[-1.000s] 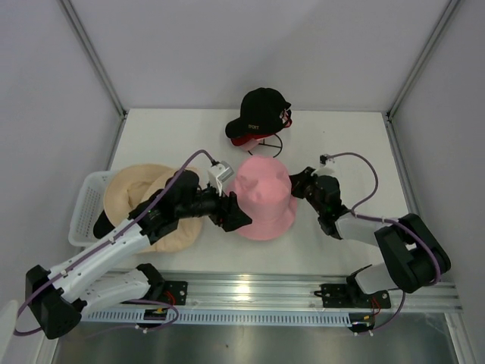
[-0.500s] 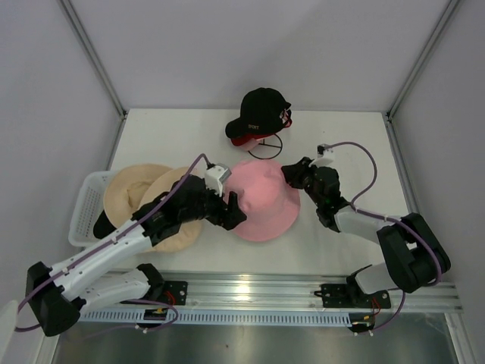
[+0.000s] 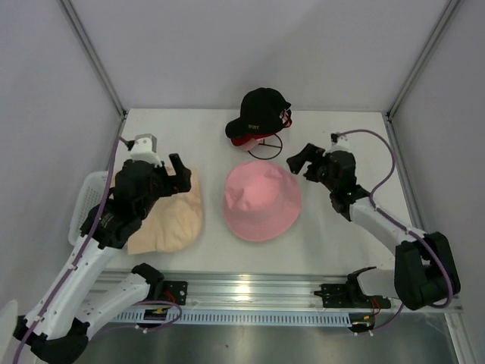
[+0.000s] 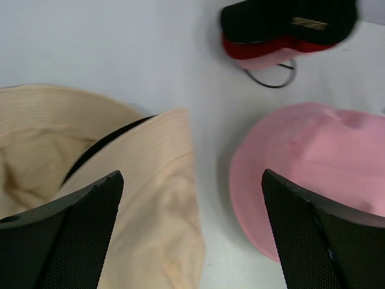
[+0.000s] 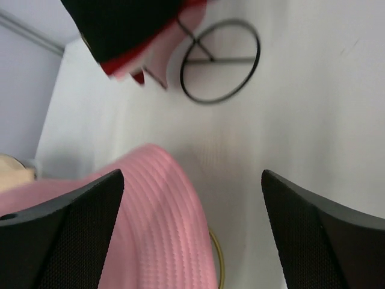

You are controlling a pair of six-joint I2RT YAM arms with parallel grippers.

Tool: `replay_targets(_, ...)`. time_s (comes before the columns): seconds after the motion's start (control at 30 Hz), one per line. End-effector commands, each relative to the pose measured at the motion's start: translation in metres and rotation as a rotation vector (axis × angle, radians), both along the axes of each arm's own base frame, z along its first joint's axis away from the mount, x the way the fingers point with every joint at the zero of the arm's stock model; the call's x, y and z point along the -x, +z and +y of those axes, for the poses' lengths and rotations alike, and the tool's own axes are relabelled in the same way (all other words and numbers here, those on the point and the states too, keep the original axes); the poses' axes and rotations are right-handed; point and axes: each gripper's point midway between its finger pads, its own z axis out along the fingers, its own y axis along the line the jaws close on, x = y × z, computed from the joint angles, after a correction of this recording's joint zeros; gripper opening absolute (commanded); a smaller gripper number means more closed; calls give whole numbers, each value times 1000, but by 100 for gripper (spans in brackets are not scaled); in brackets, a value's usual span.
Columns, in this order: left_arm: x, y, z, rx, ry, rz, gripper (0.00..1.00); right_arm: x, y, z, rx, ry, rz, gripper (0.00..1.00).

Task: Stack the hats

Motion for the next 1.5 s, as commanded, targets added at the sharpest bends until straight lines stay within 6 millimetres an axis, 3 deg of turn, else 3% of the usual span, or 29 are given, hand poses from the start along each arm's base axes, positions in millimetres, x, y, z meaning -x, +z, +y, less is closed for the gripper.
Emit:
replay_targets(0.0,1,-20,56,-90,223,94,99,-1,80,-32,63,-20,-134,100)
replay_targets(0.07,-2,-25,81,-96,315,107,100,4,94,-52,90,-52,-143,99)
replay_targets(0.1,-4,-27,80,-69,285,109,100,11,113,-59,92,-61,-190,99)
replay_targets(0.13,-6,-28,81,-46,269,108,100,16,113,-64,116,-58,-180,99)
replay_targets(0.17,-8,-28,95,-24,297,105,99,19,120,-69,118,-67,-196,100)
replay_targets(0.23,-13,-36,87,11,210,106,97,27,132,-73,121,-64,-227,99)
replay_targets(0.27,-14,-43,97,16,225,116,95,28,134,-74,121,-64,-232,99)
replay_targets(0.4,-25,-57,91,-1,117,116,89,26,136,-73,127,-47,-236,99)
replay_targets(0.43,-25,-74,83,12,67,154,88,23,134,-71,126,-37,-226,99)
replay_targets(0.5,-27,-81,78,17,20,174,82,18,132,-70,128,-28,-214,99)
replay_targets(0.63,-26,-79,52,49,-154,165,86,7,130,-65,133,3,-199,99)
replay_targets(0.73,-29,-81,55,9,-162,134,86,-1,132,-61,120,20,-204,99)
replay_targets(0.97,-36,-93,54,-7,-192,159,72,-17,150,-54,111,50,-235,99)
replay_targets(1.0,-38,-96,52,5,-205,175,66,-19,155,-54,108,50,-248,99)
replay_targets(1.03,-37,-96,46,23,-238,183,52,-20,156,-54,101,48,-250,99)
replay_targets(1.1,-40,-97,42,36,-266,201,36,-21,158,-53,95,46,-257,99)
replay_targets(1.13,-40,-96,41,42,-274,205,14,-21,157,-53,89,43,-252,99)
replay_targets(1.17,-40,-98,41,47,-272,216,1,-21,159,-53,88,45,-257,99)
replay_targets(1.3,-42,-87,38,63,-285,204,1,-20,159,-53,81,41,-255,99)
replay_targets(1.43,-49,-50,41,45,-257,104,1,-16,166,-52,74,45,-269,99)
replay_targets(1.47,-50,-31,40,46,-255,50,1,-14,170,-53,70,43,-279,99)
